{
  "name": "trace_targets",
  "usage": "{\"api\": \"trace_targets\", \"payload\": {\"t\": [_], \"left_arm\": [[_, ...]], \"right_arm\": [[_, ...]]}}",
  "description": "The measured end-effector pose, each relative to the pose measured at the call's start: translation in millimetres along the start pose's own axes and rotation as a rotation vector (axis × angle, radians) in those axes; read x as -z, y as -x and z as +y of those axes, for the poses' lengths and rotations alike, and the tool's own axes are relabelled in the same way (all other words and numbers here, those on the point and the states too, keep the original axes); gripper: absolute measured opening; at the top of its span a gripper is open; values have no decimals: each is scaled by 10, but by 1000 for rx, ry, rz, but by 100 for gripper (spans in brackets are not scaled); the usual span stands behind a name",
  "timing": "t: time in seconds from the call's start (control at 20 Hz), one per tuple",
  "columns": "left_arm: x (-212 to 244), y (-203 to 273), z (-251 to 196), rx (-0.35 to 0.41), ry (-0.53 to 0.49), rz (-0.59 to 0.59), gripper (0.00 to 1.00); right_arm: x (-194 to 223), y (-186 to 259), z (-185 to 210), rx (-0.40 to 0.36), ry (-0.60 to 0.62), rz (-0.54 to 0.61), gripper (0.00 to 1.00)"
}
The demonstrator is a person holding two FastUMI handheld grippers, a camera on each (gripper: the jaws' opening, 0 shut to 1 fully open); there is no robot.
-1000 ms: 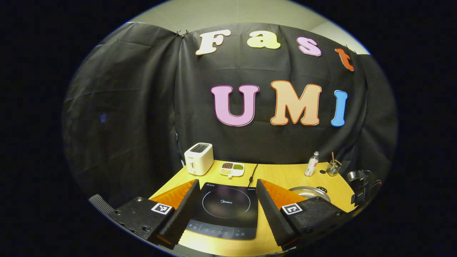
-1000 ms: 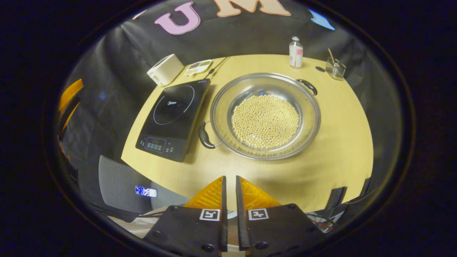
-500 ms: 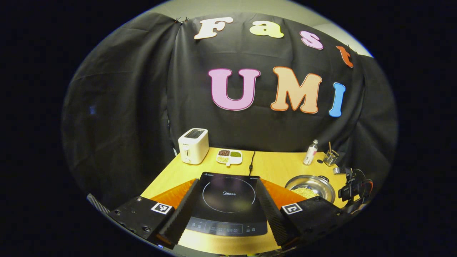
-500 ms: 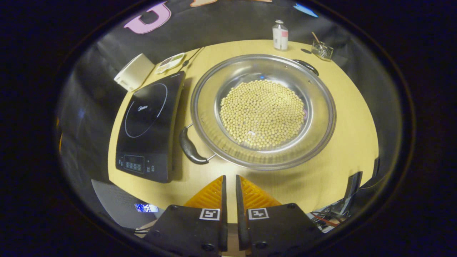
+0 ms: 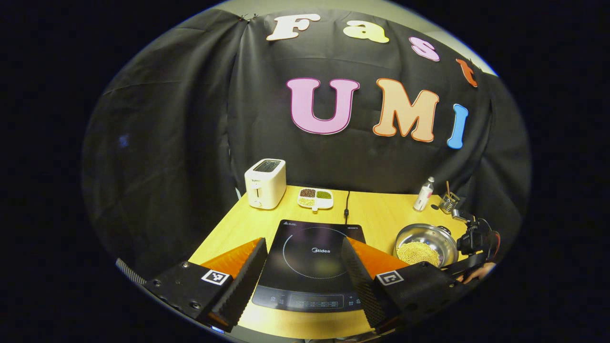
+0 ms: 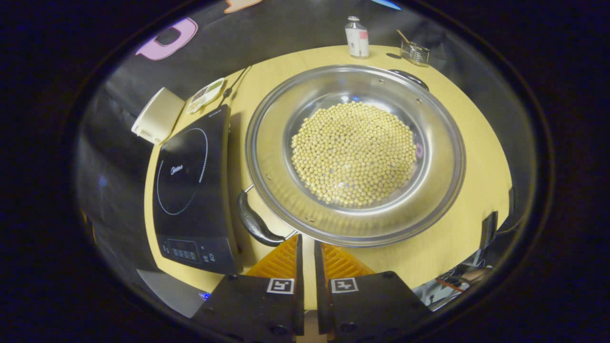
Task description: First push the handle of the pot to place it horizontally, then grasp the pot with both hands and set it on the induction cooktop.
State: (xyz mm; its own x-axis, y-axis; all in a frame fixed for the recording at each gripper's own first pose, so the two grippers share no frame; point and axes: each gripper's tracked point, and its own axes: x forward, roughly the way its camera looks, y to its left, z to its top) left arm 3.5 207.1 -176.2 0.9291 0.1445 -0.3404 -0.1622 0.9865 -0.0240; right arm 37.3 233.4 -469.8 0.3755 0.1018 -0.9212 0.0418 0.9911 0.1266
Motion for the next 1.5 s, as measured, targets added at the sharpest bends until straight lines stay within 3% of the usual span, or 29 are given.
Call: {"api": "trace_targets", "payload": {"t": [0.15, 0.35, 0.85, 1.3, 1.35, 1.5], "left_arm": [[31, -14, 89, -1, 12, 1, 96], [69, -50, 185, -2, 19, 4, 96], [41, -104, 432, -52, 12, 0, 96], [10, -97, 368, -50, -5, 3, 96], [18, -95, 353, -48, -5, 5, 96], [21, -95, 287, -33, -7, 8, 96]], "right_arm": [[-57, -1, 198, -44, -71, -4, 14], [-139, -47, 347, -44, -136, -13, 13], [-536, -262, 669, 4, -283, -146, 11], [-647, -338, 788, -17, -280, -145, 11], [-624, -311, 784, -26, -267, -140, 2], [-539, -198, 768, -61, -206, -122, 2]]}}
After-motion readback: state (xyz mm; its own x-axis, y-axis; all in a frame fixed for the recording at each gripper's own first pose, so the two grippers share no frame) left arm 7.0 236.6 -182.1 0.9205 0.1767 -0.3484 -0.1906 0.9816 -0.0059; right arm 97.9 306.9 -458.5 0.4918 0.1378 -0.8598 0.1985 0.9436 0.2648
